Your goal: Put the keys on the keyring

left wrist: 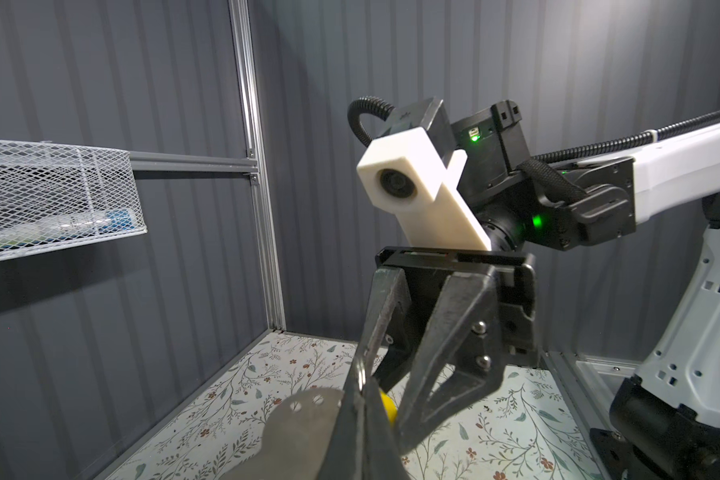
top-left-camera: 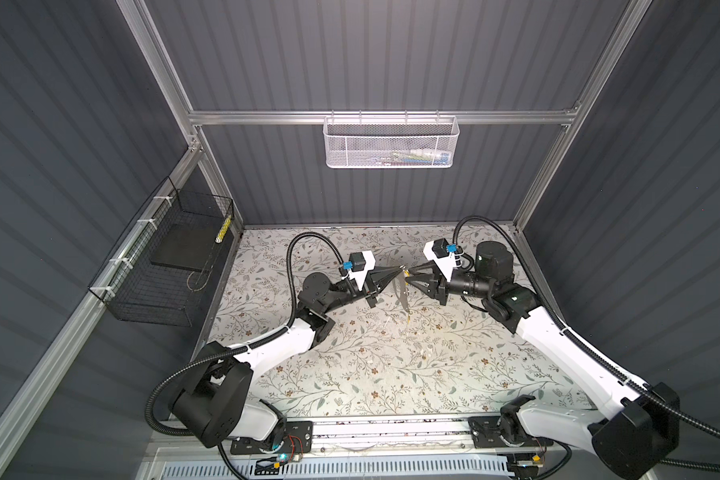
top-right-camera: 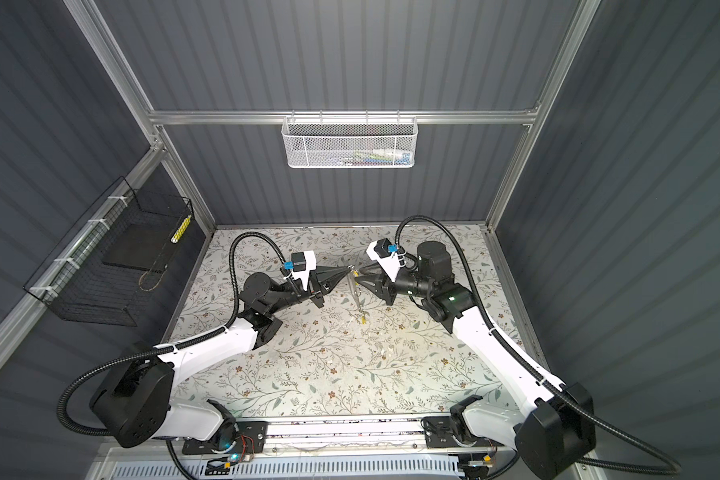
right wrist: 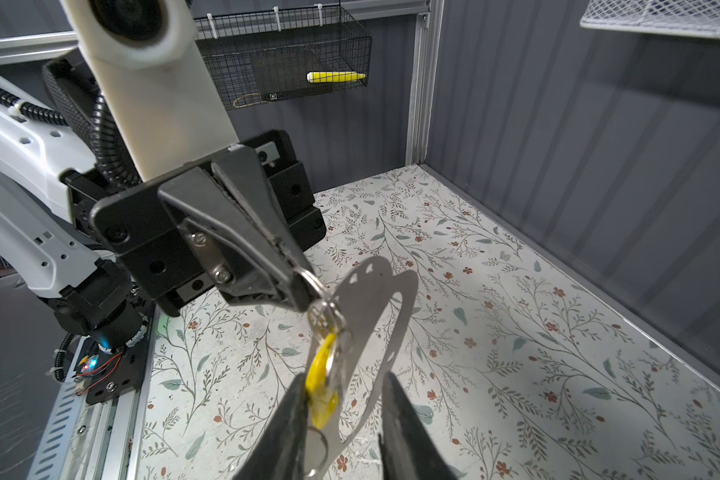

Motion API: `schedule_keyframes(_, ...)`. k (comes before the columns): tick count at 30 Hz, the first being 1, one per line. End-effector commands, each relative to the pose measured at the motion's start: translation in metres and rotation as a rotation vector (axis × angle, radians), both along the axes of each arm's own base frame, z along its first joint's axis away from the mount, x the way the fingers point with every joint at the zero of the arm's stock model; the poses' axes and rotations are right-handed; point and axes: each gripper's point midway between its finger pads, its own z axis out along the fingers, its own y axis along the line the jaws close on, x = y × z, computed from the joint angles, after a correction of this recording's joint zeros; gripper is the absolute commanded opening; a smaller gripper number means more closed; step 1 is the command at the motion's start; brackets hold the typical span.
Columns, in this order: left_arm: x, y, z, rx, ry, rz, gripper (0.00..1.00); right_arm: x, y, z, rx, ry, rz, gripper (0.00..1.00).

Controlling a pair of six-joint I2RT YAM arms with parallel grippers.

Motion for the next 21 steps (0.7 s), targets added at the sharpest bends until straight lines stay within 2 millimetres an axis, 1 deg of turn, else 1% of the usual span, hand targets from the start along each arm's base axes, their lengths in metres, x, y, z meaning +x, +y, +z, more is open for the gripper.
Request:
schedule_keyframes(1, -0.006, 0.0, 0.019, -0.04, -0.051, -0.032, 0.0, 0.007, -0.002, 0.015, 0.012, -0.04, -0.021, 0.26)
schedule_keyframes(6, -0.008, -0.002, 0.019, -0.033, -0.046, -0.046, 0.0, 0.008, -0.003, 0.019, 0.015, -0.055, -0.015, 0.23)
schedule_keyframes(12, -0.006, -0.003, 0.019, -0.039, -0.041, -0.051, 0.0, -0.003, 0.002, 0.021, 0.021, -0.057, 0.058, 0.24)
schedule_keyframes(15, -0.006, -0.003, 0.02, -0.042, -0.039, -0.05, 0.0, -0.008, 0.003, 0.02, 0.024, -0.054, 0.087, 0.22)
schedule_keyframes(16, -0.006, -0.004, 0.019, -0.041, -0.038, -0.051, 0.0, -0.01, 0.004, 0.02, 0.024, -0.055, 0.098, 0.2)
schedule_keyframes(19, -0.005, -0.003, 0.019, -0.048, -0.037, -0.051, 0.0, -0.014, 0.005, 0.02, 0.023, -0.052, 0.118, 0.08)
schedule_keyframes(21, -0.005, -0.003, 0.02, -0.053, -0.038, -0.05, 0.0, -0.015, 0.005, 0.019, 0.016, -0.049, 0.128, 0.03)
